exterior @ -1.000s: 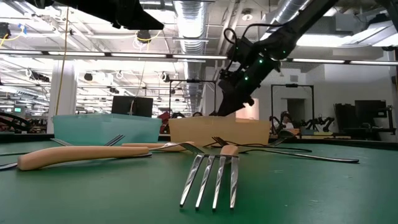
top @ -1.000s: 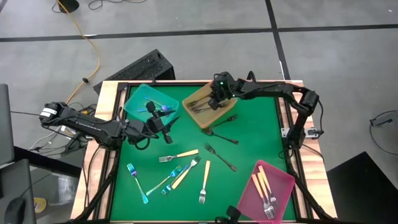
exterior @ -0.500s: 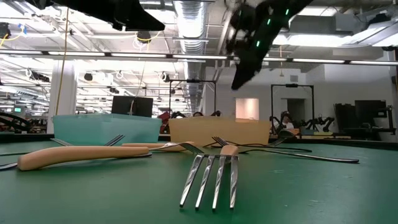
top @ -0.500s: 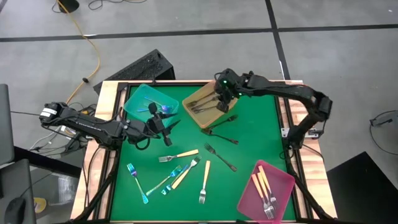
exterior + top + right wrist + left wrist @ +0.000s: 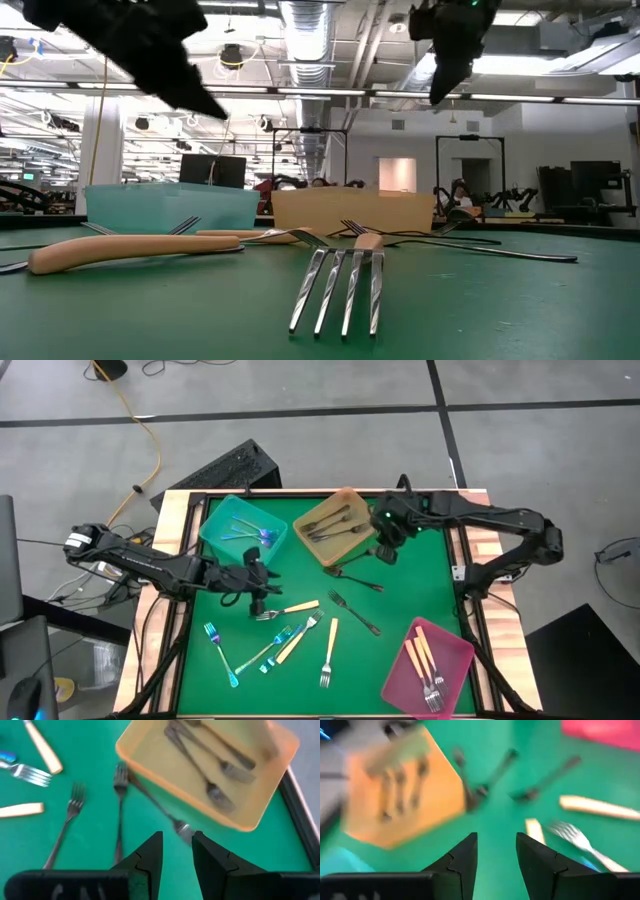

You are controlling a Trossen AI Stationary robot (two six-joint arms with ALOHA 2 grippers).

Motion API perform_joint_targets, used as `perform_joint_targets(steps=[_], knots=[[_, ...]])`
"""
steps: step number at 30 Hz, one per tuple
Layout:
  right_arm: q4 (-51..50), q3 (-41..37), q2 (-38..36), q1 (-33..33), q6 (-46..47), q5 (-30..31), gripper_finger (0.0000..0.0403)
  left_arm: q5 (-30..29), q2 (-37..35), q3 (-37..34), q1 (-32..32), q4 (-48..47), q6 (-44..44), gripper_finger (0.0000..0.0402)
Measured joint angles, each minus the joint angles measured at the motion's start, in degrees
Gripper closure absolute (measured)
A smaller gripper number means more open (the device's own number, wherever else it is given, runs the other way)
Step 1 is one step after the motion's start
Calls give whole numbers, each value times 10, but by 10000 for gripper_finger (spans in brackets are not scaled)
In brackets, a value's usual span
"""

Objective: Sort silverware by color (type)
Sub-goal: Put the yellow fork into the pink bin

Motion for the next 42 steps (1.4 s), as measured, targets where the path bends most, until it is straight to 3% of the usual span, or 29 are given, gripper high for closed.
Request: perform_joint_targets(steps=[5, 9, 18, 25, 30, 34, 39, 42], knots=[[-26, 0, -4, 48, 45, 0, 277, 104, 0, 0, -15, -59, -76, 279], [-52, 0, 2, 89, 80, 0, 277, 153, 0, 0, -41, -103, -132, 279], [-101, -6, 19, 198, 185, 5, 277, 173, 0, 0, -168, -127, -241, 279], [-84, -51, 24, 308, 294, 12, 277, 122, 0, 0, -265, -97, -327, 279], [-11, -95, 23, 375, 350, 40, 277, 66, 0, 0, -298, -75, -336, 279], [61, -127, 22, 408, 371, 75, 277, 22, 0, 0, -297, -76, -314, 279], [135, -157, 23, 421, 372, 100, 277, -78, 0, 0, -266, -75, -216, 279], [146, -163, 23, 421, 374, 100, 277, -79, 0, 0, -220, -65, -177, 279]])
